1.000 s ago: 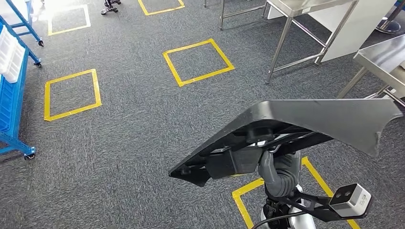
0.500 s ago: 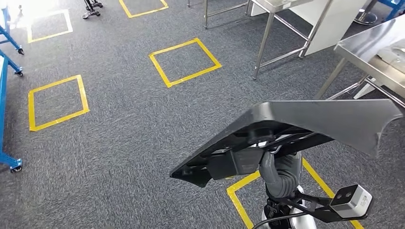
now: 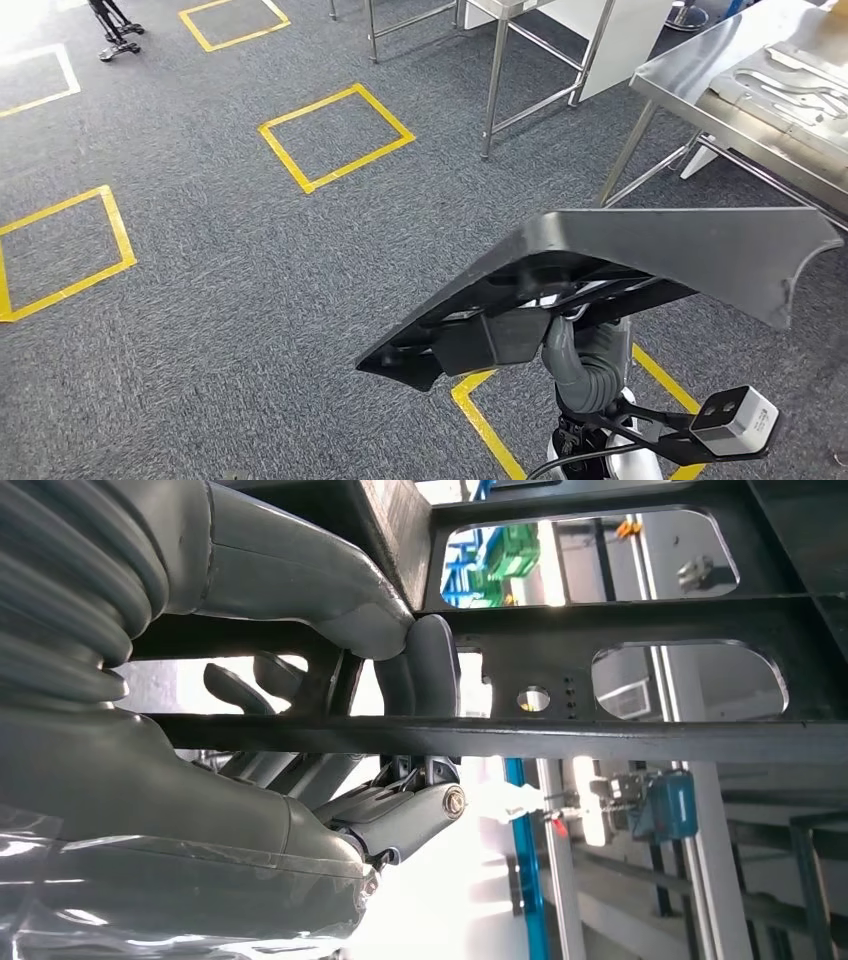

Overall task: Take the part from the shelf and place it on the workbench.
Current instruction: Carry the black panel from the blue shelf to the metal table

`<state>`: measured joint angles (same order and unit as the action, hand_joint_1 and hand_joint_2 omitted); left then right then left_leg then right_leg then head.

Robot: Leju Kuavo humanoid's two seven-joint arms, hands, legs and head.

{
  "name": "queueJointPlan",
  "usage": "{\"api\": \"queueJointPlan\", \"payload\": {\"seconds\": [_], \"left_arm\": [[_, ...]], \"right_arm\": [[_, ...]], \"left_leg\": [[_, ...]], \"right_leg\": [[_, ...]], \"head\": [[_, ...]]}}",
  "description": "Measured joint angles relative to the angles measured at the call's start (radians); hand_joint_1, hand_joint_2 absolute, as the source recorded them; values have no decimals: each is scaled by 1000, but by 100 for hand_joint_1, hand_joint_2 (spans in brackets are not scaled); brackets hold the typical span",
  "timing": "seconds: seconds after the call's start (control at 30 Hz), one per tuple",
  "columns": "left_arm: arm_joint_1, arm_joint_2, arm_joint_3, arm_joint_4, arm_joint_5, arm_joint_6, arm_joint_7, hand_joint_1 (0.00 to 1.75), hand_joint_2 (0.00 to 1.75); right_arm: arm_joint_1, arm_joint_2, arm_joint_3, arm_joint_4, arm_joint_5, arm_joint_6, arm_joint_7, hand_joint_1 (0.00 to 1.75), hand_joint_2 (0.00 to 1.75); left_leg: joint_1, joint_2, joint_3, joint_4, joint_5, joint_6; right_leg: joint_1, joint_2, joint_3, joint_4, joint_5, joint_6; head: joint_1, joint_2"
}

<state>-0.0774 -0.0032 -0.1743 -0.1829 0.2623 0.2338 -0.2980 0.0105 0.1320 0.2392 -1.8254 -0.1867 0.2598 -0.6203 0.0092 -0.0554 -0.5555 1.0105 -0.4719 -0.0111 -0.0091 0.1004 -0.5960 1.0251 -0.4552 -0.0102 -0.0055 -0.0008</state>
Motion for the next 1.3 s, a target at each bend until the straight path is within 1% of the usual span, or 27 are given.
{"api": "queueJointPlan", "payload": {"seconds": [0.03, 0.1, 0.17, 0.23, 0.27, 0.3, 0.33, 0.4, 0.47, 0.53, 0.57, 0.6, 0.63, 0.7, 0.73, 0.77, 0.8, 0.83, 0.87, 0.93, 1.0, 1.07, 1.13, 1.2, 1.23, 1.27, 1.3], "left_arm": [[-1, -1, 0, 0, 0, 0, 0, 0, 175], [-3, -1, 0, 0, -1, 0, -2, 0, 175], [-1, -1, 0, 0, -1, 0, -4, 0, 175], [2, -1, 1, 0, -1, 0, -6, 0, 175], [4, -1, 1, 0, -1, 0, -6, 0, 175], [4, -1, 1, 0, -2, 0, -7, 0, 175], [3, -1, 1, 0, -2, 0, -7, 0, 175], [2, -2, 1, 0, -4, 0, -8, 0, 175], [2, -2, 1, 0, -4, 0, -8, 0, 175], [1, -1, 1, 0, -5, 0, -8, 0, 175], [0, -1, 1, 0, -5, 0, -8, 0, 175], [-1, -1, 2, 0, -5, 0, -8, 0, 175], [-2, 0, 2, 0, -5, 0, -8, 0, 175], [1, 0, 3, 0, -4, 0, -8, 0, 175], [3, -1, 4, 0, -4, 0, -8, 0, 175], [5, 0, 5, 0, -3, 0, -8, 0, 175], [6, 0, 5, 0, -2, 0, -8, 0, 175], [6, 0, 6, 0, -2, 0, -8, 0, 175], [6, 0, 6, 0, -1, 0, -8, 0, 175], [5, 2, 8, 0, -1, 0, -9, 0, 175], [3, 2, 8, 0, -1, 0, -10, 0, 175], [-1, 1, 8, 0, -2, 0, -10, 0, 175], [-1, 0, 9, 0, -3, 0, -11, 0, 175], [1, 1, 10, 0, -4, 0, -11, 0, 175], [3, 1, 10, 0, -5, 0, -11, 0, 175], [4, 1, 11, 0, -5, 0, -11, 0, 175], [5, 1, 11, 0, -5, 0, -11, 0, 175]], "right_arm": [[1, 0, 0, 0, 0, -2, 0, 175, 175], [0, 0, 0, -2, 0, -5, 0, 175, 175], [-1, -1, 0, -3, 0, -5, 0, 175, 175], [0, -1, 0, -3, 0, -5, 0, 175, 175], [1, -2, 0, -3, 0, -6, 0, 175, 175], [1, -2, 0, -3, 0, -6, 0, 175, 175], [1, -2, 0, -3, 0, -6, 0, 175, 175], [0, -3, 0, -3, 0, -5, 0, 175, 175], [-1, -3, 0, -4, -1, -5, 0, 175, 175], [0, -3, 0, -5, -1, -5, 0, 175, 175], [0, -3, 0, -6, -2, -5, 0, 175, 175], [0, -3, 0, -6, -2, -5, 0, 175, 175], [-1, -3, 0, -7, -2, -5, 0, 175, 175], [-3, -2, 0, -6, -2, -4, 0, 175, 175], [-3, -2, 0, -6, -2, -4, 0, 175, 175], [-3, -2, 0, -5, -2, -4, 0, 175, 175], [-3, -2, 0, -4, -2, -4, 0, 175, 175], [-3, -2, 0, -3, -2, -4, 0, 175, 175], [-3, -2, 0, -3, -2, -4, 0, 175, 175], [-5, -2, 0, -3, -2, -4, 0, 175, 175], [-7, -2, 0, -2, -2, -4, 0, 175, 175], [-7, -3, 0, -2, -2, -4, 1, 175, 175], [-9, -3, 0, -3, -2, -4, 1, 175, 175], [-10, -4, 0, -3, -1, -5, 1, 175, 175], [-10, -4, 0, -3, -1, -5, 1, 175, 175], [-9, -4, 0, -2, -1, -5, 1, 175, 175], [-8, -5, 0, -1, -1, -5, 1, 175, 175]], "left_leg": [[2, 10, 1, -4, 4, 6], [5, 31, 5, -16, 12, 19], [5, 53, 7, -23, 16, 29], [2, 76, 5, -22, 14, 31], [1, 88, 5, -22, 13, 31], [1, 99, 5, -21, 12, 30], [1, 109, 7, -20, 10, 28], [-1, 125, 11, -16, 4, 21], [-6, 140, 14, -12, -2, 11], [-8, 157, 17, -12, -5, 0], [-6, 156, 18, -9, -10, -6], [-4, 143, 12, 6, -23, -12], [-1, 121, -2, 41, -46, -17], [1, 76, -59, 168, -113, -22], [2, 68, -92, 236, -138, -23], [2, 65, -115, 280, -148, -23], [2, 63, -120, 285, -136, -21], [2, 60, -106, 249, -105, -19], [2, 50, -76, 179, -62, -15], [3, 9, -19, 49, -10, -7], [2, -12, -1, 5, -6, 0], [3, 8, 1, -3, 1, 11], [7, 31, 6, -15, 8, 25], [6, 54, 7, -20, 10, 34], [4, 67, 6, -20, 9, 36], [3, 80, 6, -19, 8, 37], [2, 92, 7, -19, 6, 36]], "right_leg": [[-1, 7, -2, -2, 2, 7], [2, -17, -12, 19, -15, 17], [4, -66, -56, 114, -73, 22], [0, -88, -116, 240, -128, 27], [-2, -91, -129, 269, -133, 28], [-3, -95, -122, 258, -116, 29], [-4, -103, -95, 208, -85, 29], [-1, -140, -19, 68, -28, 24], [6, -162, 15, -2, -12, 15], [8, -145, 12, -6, -12, 5], [6, -135, 11, -8, -10, 0], [4, -125, 12, -10, -8, -5], [1, -116, 13, -13, -6, -10], [0, -97, 13, -13, -5, -17], [0, -86, 12, -12, -5, -18], [1, -73, 12, -11, -5, -18], [2, -60, 13, -9, -5, -18], [2, -47, 14, -7, -6, -18], [2, -34, 15, -6, -6, -17], [3, -13, 13, -1, -8, -10], [0, 4, 5, 0, -5, 1], [-3, 17, 1, -2, -2, 13], [2, -14, -15, 29, -25, 23], [3, -68, -67, 139, -86, 29], [0, -82, -100, 206, -115, 32], [-2, -89, -124, 255, -129, 35], [-4, -93, -131, 270, -125, 38]], "head": [[0, 0], [2, 0], [6, 0], [8, 0], [8, 0], [8, 0], [8, 0], [8, 0], [7, 0], [7, 0], [7, 0], [7, 0], [6, 0], [5, 0], [5, 0], [5, 0], [5, 0], [5, 0], [5, 0], [5, 0], [6, 0], [6, 0], [10, 0], [15, 0], [15, 0], [15, 0], [15, 0]]}}
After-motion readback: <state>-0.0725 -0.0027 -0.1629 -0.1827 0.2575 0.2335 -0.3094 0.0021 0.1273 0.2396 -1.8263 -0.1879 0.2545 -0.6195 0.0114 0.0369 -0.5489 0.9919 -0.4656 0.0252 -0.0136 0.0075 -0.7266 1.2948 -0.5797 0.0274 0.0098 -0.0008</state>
